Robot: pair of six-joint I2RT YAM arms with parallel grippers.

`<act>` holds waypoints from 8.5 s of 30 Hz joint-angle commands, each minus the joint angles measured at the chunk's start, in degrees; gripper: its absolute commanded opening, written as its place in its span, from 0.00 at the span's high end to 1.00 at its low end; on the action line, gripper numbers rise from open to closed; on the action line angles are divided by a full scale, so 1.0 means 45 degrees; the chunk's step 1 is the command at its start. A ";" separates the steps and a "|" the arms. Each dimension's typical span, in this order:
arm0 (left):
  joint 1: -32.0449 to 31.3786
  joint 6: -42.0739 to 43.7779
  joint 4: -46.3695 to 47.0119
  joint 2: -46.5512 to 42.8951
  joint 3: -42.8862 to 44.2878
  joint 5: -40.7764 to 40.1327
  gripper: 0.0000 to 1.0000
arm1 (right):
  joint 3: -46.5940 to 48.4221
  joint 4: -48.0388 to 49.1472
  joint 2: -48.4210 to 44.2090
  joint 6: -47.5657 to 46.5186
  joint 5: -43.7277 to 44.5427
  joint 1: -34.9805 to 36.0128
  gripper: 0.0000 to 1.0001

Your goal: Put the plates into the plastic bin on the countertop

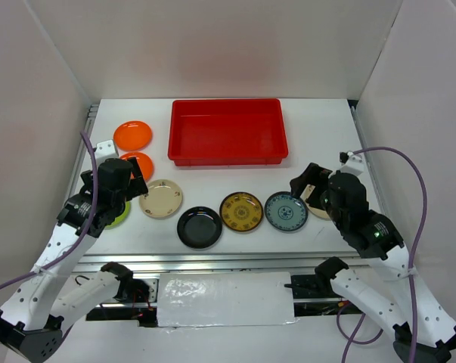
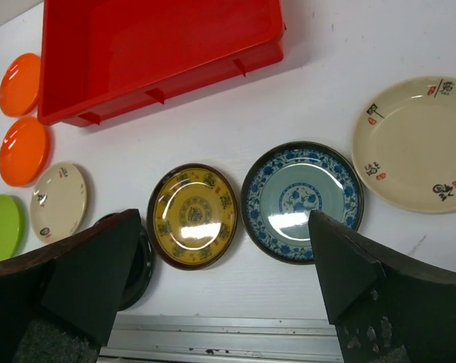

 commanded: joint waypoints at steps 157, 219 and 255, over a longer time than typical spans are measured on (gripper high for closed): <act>-0.1751 -0.2608 0.5795 0.6416 0.2706 0.4475 1.00 | -0.2092 0.8618 0.3328 0.1889 -0.5788 -0.3478 0.00; -0.0538 -0.0068 0.5094 0.6578 0.3163 0.5101 0.01 | -0.8870 0.3421 -0.0093 0.7982 -0.1903 -0.3187 0.22; 0.1730 -0.3095 0.4200 0.2379 -0.1994 0.5474 0.01 | 0.7413 0.6154 1.3594 0.0953 -0.6448 -0.2792 1.00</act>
